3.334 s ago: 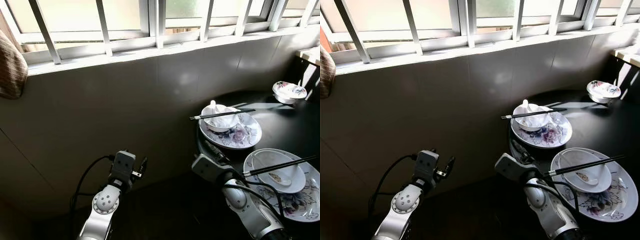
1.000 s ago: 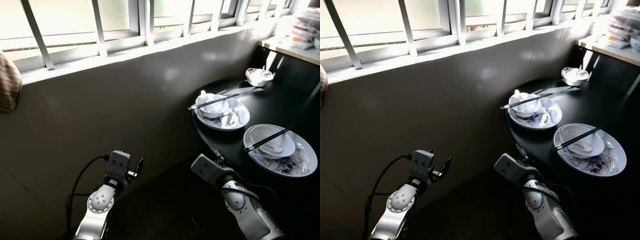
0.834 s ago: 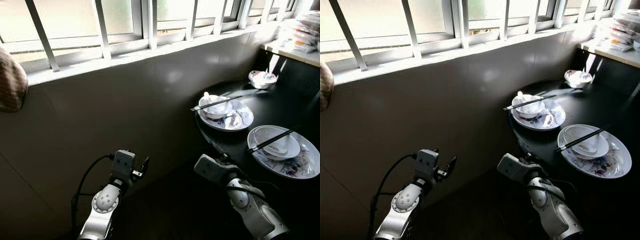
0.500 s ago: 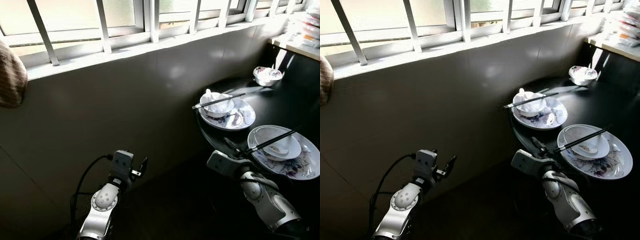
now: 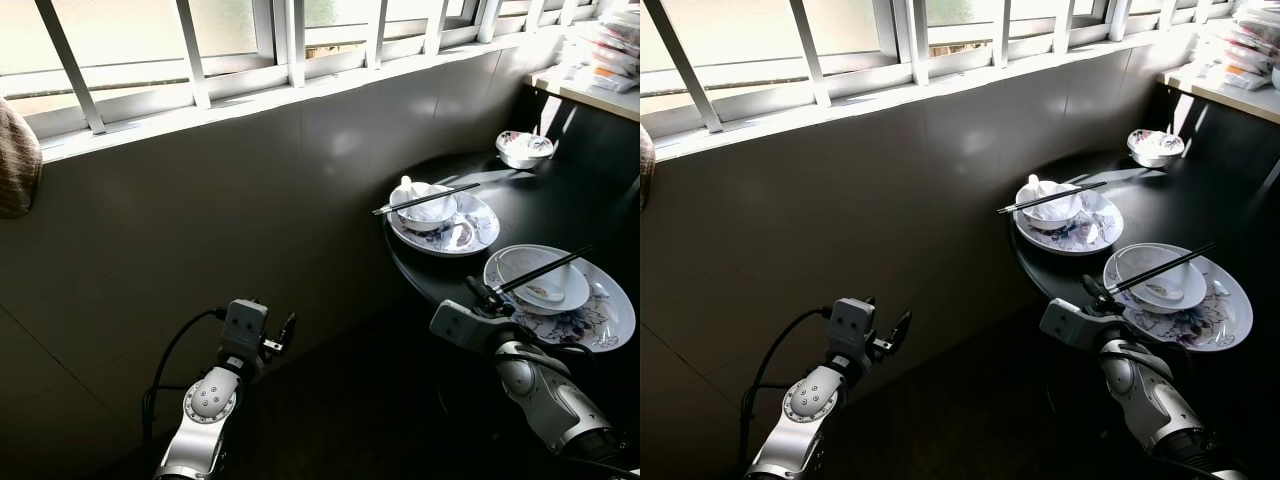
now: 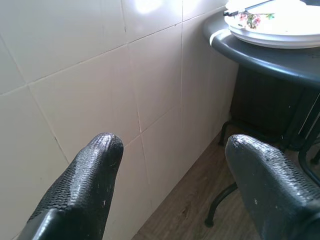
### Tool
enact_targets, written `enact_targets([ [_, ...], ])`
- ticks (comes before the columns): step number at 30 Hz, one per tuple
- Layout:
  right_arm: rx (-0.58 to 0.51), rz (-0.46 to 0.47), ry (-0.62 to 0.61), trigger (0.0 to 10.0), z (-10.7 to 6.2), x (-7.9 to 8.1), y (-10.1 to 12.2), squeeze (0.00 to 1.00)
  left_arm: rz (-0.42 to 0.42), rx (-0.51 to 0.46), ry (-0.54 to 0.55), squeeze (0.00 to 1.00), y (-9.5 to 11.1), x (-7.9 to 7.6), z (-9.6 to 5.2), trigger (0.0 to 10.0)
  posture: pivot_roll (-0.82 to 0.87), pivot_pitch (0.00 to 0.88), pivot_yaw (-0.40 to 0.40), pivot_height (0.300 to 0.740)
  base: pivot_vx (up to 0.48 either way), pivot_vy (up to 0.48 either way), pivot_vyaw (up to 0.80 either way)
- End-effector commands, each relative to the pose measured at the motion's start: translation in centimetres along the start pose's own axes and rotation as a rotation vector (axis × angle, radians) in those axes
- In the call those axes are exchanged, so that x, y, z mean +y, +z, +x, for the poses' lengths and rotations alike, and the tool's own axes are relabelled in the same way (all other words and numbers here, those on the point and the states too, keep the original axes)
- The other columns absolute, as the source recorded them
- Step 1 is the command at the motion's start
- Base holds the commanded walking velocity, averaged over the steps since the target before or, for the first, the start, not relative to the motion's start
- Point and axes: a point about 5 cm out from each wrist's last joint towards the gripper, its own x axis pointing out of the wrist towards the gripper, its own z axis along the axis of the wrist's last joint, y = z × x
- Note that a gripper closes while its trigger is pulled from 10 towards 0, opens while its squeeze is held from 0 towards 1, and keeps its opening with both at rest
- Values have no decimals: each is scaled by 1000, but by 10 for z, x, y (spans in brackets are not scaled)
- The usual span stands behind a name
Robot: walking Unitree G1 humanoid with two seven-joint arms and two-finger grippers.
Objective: Kitchen organization
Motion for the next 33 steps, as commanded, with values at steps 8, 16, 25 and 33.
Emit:
enact_targets([
  [8, 14, -92, -40, 10000, 4, -11, -10, 0, -11, 12, -3, 0, -1, 0, 2, 10000, 12, 0, 24, 740, 0, 0, 0],
  [16, 35, -134, -49, 10000, 5, -16, -17, 0, -14, 10, 0, 0, -1, 1, 2, 10000, 14, 0, 20, 740, 0, 0, 0],
  [25, 49, -159, -52, 10000, 5, -16, -29, 0, -18, 10, -2, 0, -1, 1, 3, 10000, 14, 0, 23, 740, 0, 0, 0],
  [33, 47, -193, -73, 10000, 7, -23, -36, 0, -20, 10, -3, 0, -1, 0, 3, 10000, 16, 0, 21, 740, 0, 0, 0],
])
